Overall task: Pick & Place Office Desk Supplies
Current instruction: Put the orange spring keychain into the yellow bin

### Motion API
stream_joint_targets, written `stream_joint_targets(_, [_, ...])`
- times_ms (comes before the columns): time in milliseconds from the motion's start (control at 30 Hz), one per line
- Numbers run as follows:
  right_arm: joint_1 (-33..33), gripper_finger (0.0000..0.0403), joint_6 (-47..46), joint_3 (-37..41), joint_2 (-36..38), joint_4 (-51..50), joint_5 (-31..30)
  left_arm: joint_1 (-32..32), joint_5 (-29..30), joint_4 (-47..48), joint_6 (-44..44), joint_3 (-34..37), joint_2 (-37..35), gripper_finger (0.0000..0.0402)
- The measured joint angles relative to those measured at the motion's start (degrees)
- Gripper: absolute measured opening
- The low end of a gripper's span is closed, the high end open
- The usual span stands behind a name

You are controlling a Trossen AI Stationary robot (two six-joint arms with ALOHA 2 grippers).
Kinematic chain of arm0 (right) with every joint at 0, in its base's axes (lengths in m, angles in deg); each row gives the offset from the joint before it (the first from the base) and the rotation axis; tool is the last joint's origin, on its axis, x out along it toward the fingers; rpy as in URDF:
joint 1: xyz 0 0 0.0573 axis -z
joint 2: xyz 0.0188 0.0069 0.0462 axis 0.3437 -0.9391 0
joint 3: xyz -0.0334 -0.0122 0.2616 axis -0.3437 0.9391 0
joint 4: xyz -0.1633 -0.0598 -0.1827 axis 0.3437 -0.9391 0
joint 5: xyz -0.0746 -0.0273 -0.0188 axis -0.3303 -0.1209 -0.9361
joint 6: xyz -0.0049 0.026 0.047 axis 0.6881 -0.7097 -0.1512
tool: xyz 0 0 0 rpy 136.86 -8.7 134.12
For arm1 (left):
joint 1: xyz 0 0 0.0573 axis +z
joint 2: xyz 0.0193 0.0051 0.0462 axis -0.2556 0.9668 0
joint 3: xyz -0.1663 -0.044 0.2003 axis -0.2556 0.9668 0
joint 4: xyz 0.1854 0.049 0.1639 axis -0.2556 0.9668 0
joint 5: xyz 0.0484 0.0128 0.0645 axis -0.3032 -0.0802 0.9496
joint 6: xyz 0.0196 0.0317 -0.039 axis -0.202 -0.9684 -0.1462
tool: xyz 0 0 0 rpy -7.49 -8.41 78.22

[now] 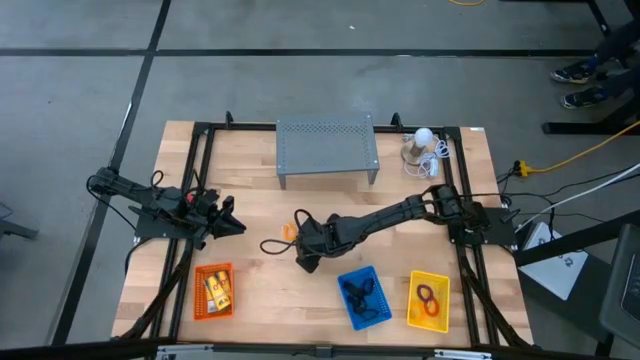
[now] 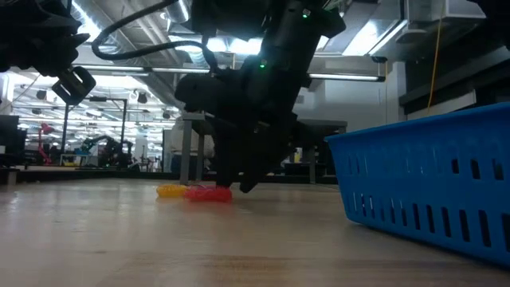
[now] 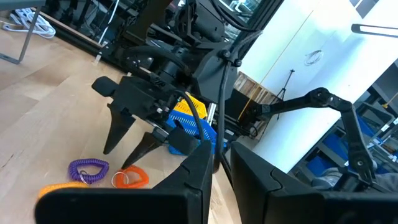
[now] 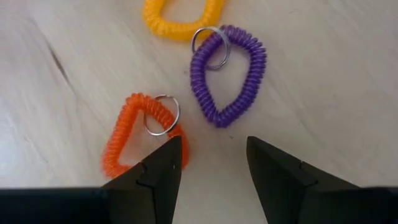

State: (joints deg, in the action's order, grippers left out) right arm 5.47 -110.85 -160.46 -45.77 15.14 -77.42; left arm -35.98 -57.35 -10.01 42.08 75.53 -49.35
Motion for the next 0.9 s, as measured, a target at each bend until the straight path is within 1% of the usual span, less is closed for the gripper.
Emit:
stream_joint_targets(100, [0.02, 0.018, -0.33, 0.02, 0.0, 0.43, 0.7, 0.0, -0.01, 0.0, -0.01, -0.02, 0.0, 0.0054])
stream_joint_targets(233, [0.01, 0.018, -1.2, 0.07, -0.02, 2.52, 4.07, 0.02, -0.01, 0.0, 0.0, 0.0, 0.0, 0.0054])
stream_joint_targets(533, [0.03, 0.018, -2.1, 0.07, -0.02, 3.43, 4.38, 0.0, 0.01, 0.0, -0.01, -0.02, 0.0, 0.0054])
stream_joint_targets(800, [-0.89, 0.0181, -2.95, -0.32, -2.99, 3.37, 3.43, 0.02, 0.01, 0.0, 0.0, 0.0, 0.0, 0.0054])
stream_joint_targets(900, [-1.4, 0.0177, -2.63, -0.33, -3.28, 2.98, -0.16, 0.01, 0.01, 0.0, -0.01, -0.01, 0.0, 0.0054])
